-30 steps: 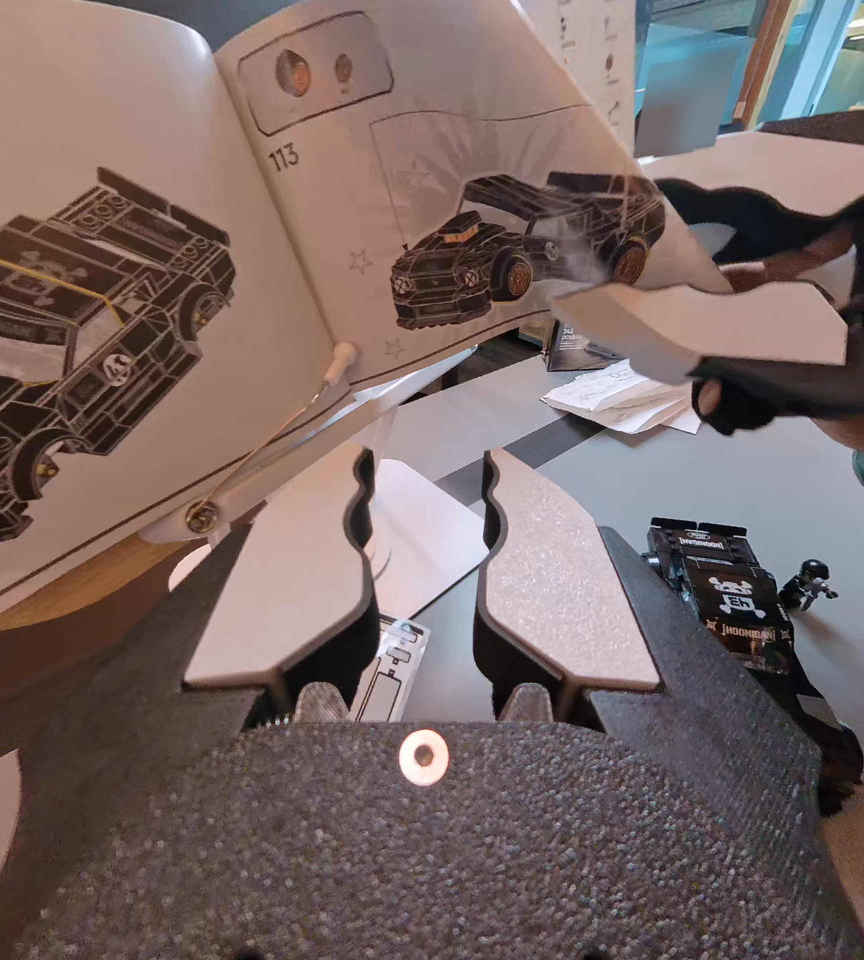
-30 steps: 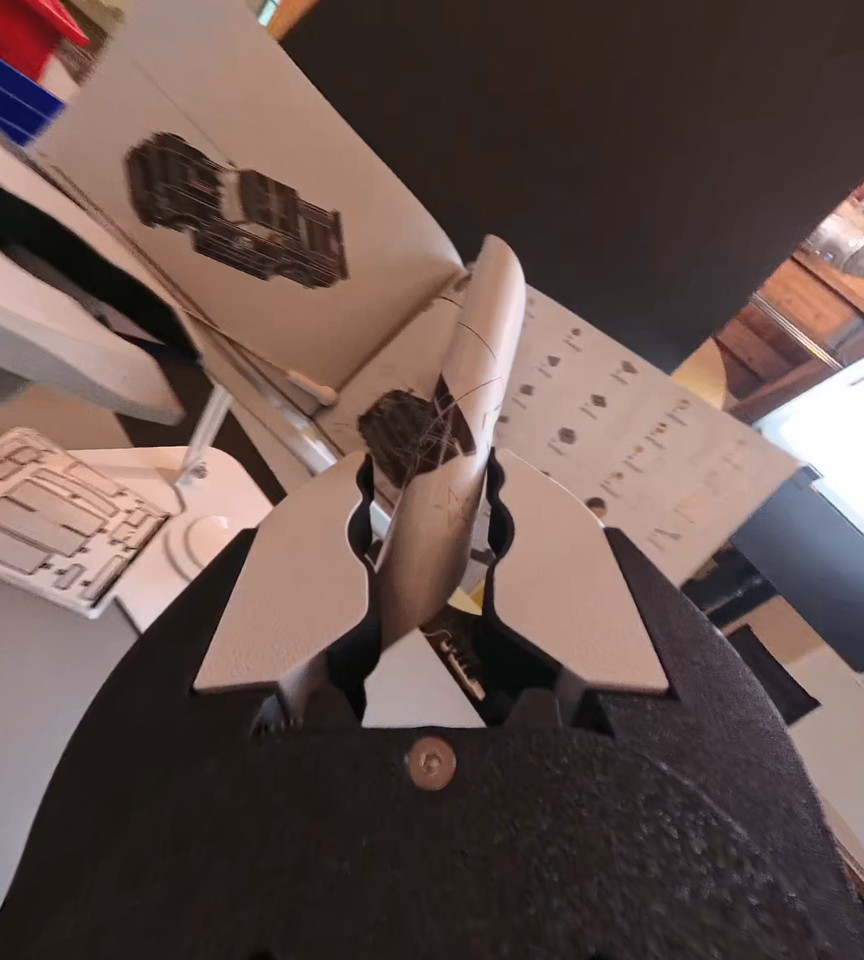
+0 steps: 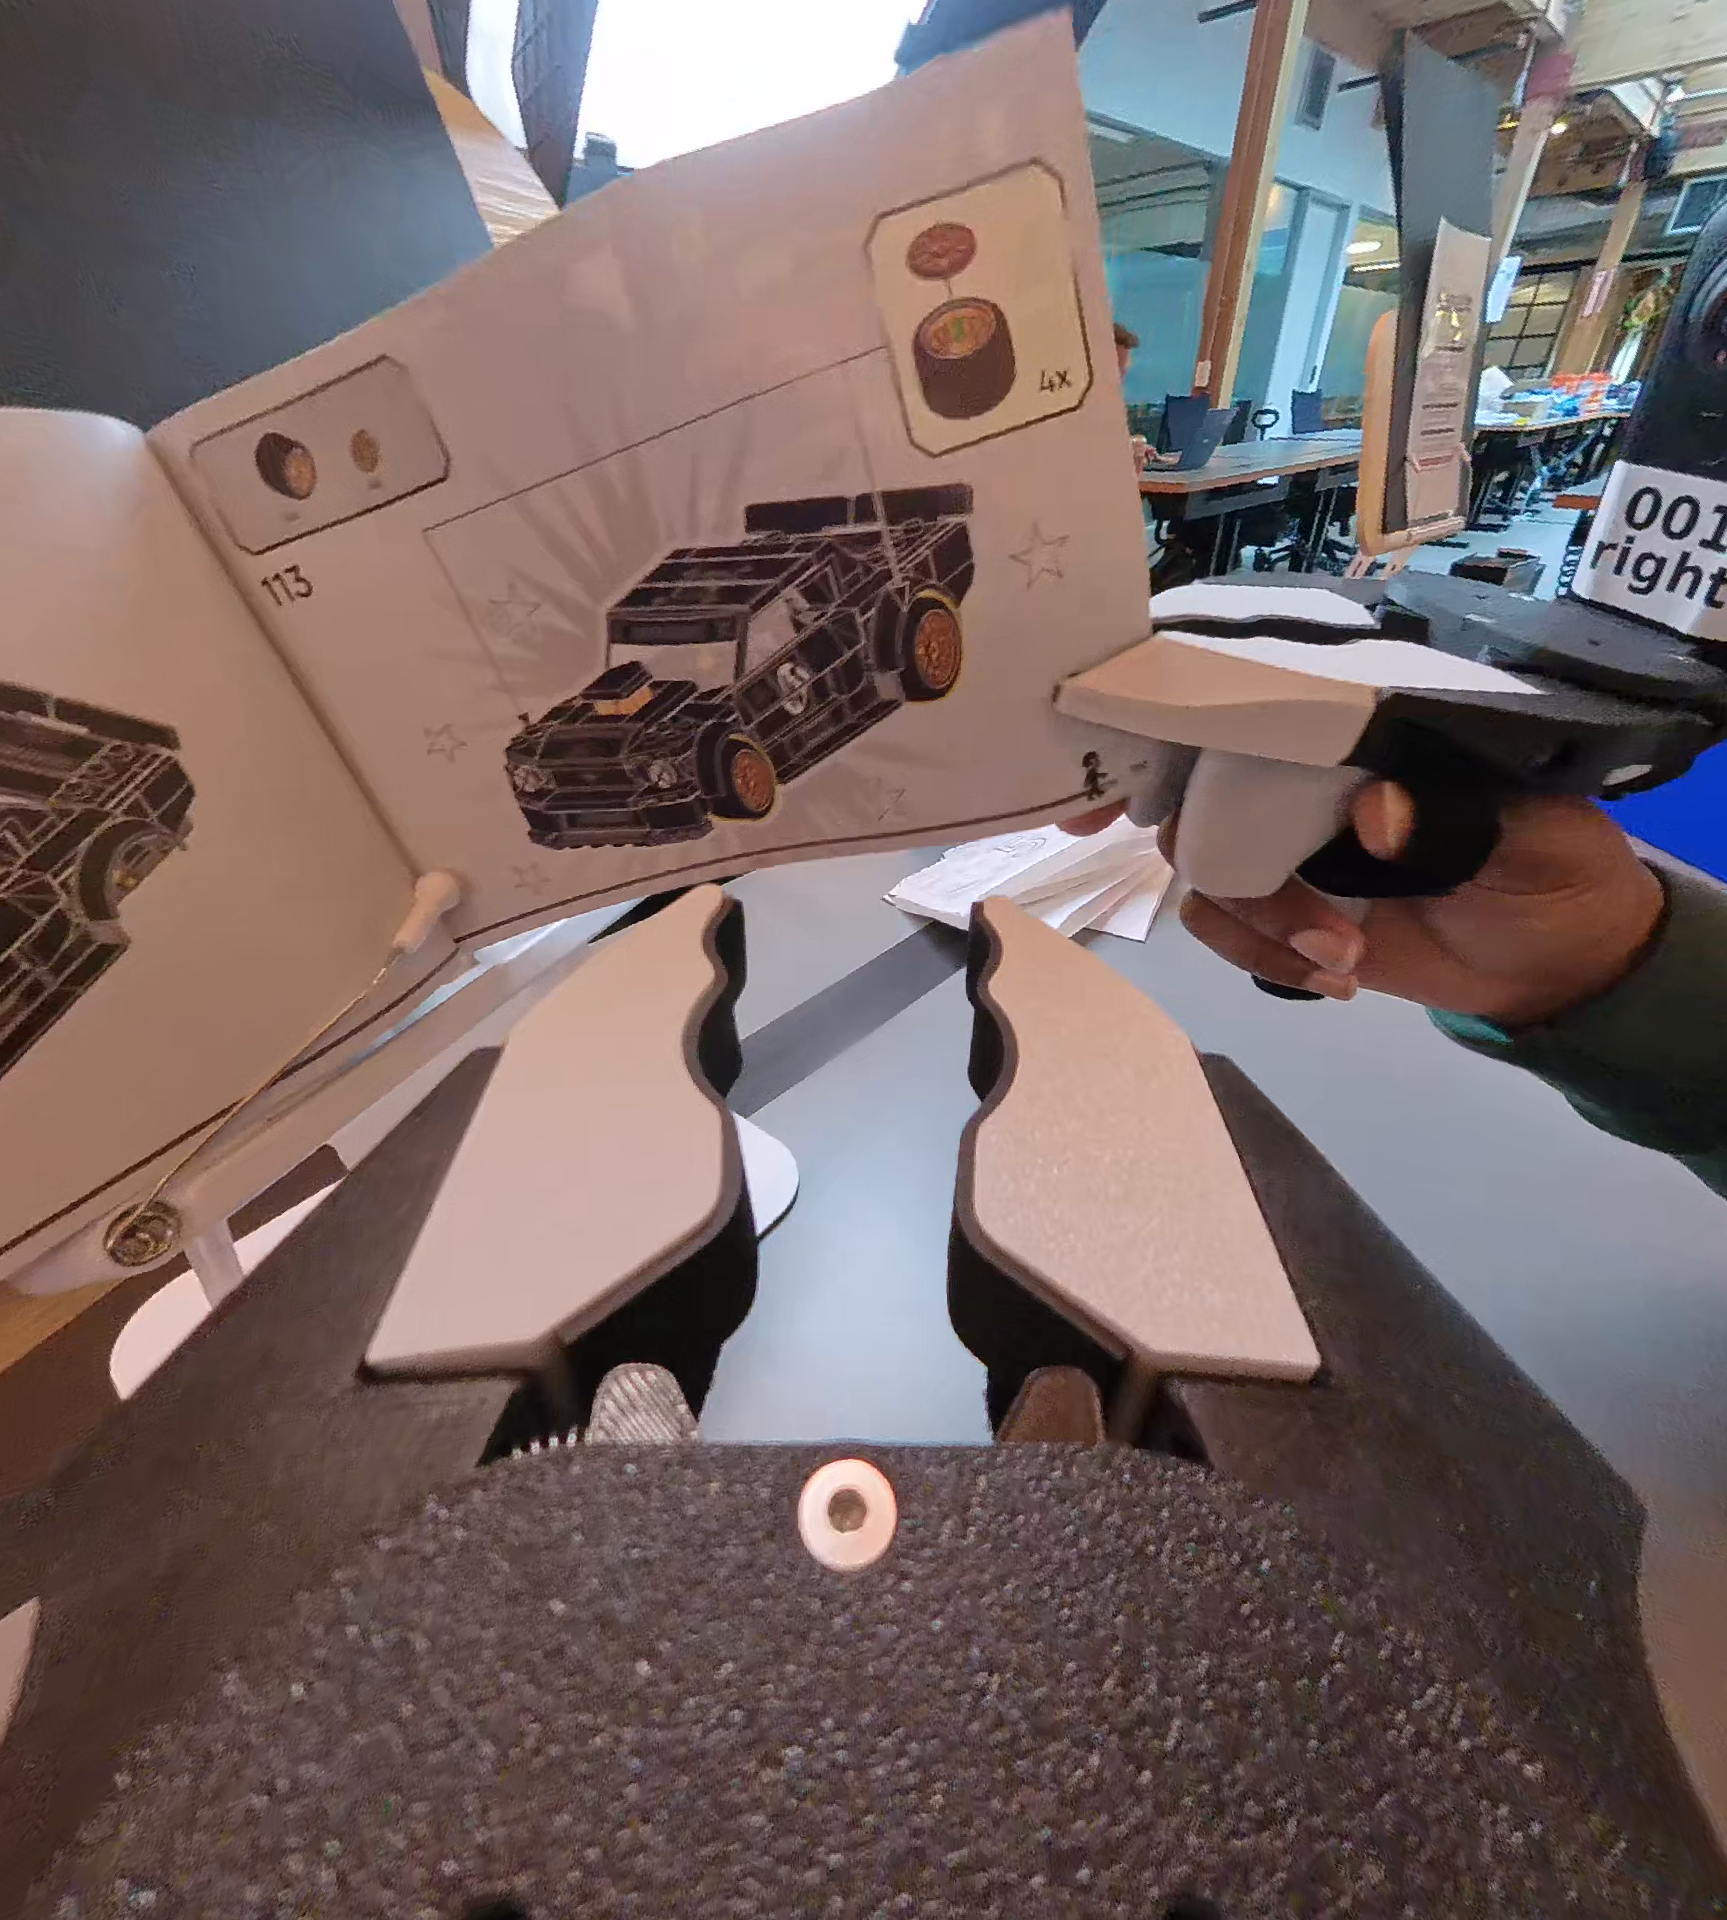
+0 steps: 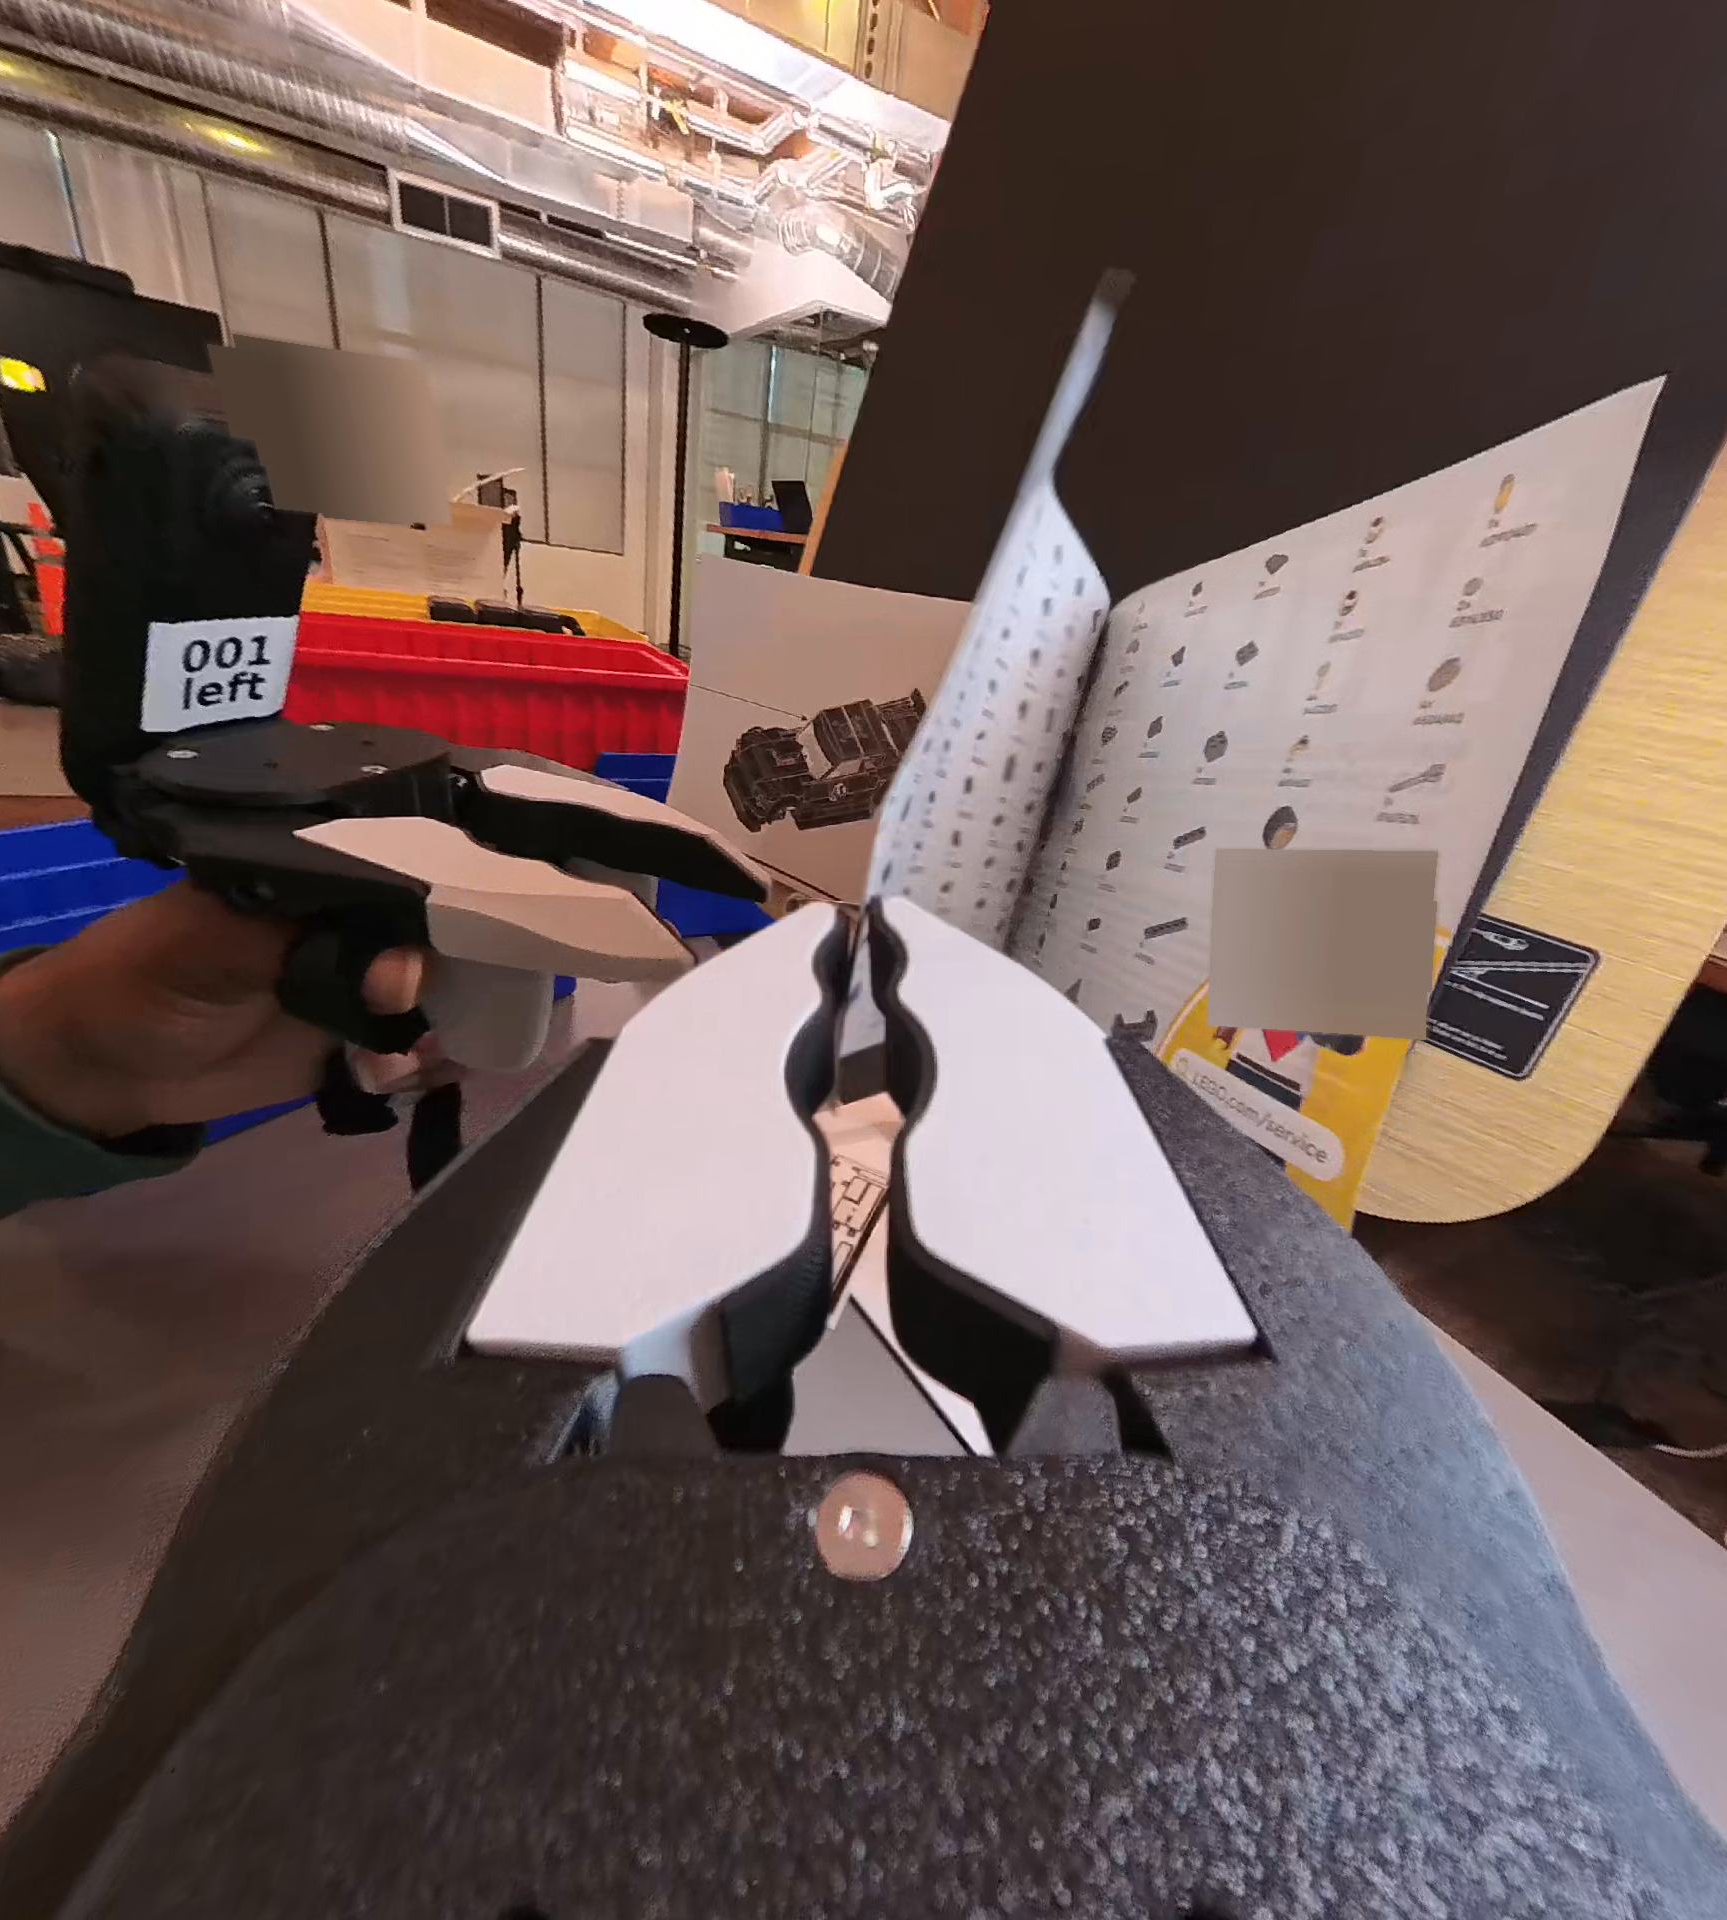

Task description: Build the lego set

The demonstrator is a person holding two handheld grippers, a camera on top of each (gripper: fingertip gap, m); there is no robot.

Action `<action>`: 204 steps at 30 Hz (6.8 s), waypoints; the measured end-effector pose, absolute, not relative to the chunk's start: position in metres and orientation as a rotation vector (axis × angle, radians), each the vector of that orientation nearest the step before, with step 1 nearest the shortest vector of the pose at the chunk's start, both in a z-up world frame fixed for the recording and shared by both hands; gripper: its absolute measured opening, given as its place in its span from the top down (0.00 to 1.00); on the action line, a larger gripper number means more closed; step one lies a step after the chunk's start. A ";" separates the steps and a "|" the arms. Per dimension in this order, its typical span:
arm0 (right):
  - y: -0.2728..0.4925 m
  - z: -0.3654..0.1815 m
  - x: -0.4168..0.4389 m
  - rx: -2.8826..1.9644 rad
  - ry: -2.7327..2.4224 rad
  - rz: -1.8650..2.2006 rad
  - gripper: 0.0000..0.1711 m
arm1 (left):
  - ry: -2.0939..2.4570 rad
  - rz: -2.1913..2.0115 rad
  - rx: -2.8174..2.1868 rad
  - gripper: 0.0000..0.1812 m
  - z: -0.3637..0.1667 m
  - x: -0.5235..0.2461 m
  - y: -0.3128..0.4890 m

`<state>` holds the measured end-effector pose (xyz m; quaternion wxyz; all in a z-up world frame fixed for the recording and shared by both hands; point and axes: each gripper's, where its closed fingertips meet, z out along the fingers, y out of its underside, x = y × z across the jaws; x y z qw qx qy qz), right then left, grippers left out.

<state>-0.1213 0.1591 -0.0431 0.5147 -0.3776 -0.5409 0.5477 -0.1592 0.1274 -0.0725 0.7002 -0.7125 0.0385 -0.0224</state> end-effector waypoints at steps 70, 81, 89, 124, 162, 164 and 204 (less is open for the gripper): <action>0.128 -0.061 -0.157 -0.922 -1.561 1.226 0.98 | 0.099 -0.510 -1.470 0.94 -0.043 -0.160 0.144; 0.129 -0.046 -0.151 -0.972 -1.550 1.490 0.91 | 0.110 -0.516 -1.449 0.99 -0.040 -0.170 0.137; 0.126 -0.041 -0.157 -1.066 -1.603 1.586 0.99 | 0.112 -0.535 -1.434 0.98 -0.040 -0.172 0.133; 0.140 -0.013 -0.165 -1.030 -1.563 1.839 1.00 | 0.127 -0.630 -1.373 0.98 -0.035 -0.175 0.121; 0.250 -0.014 -0.154 -1.211 -1.462 1.275 1.00 | -0.063 -0.741 -1.215 0.99 -0.024 -0.247 0.085; 0.268 -0.017 -0.154 -1.255 -1.429 1.178 1.00 | -0.084 -0.740 -1.200 0.99 -0.025 -0.255 0.082; 0.153 -0.082 -0.252 -1.124 -1.485 0.782 0.92 | -0.180 -0.055 -1.125 0.95 0.053 -0.275 0.019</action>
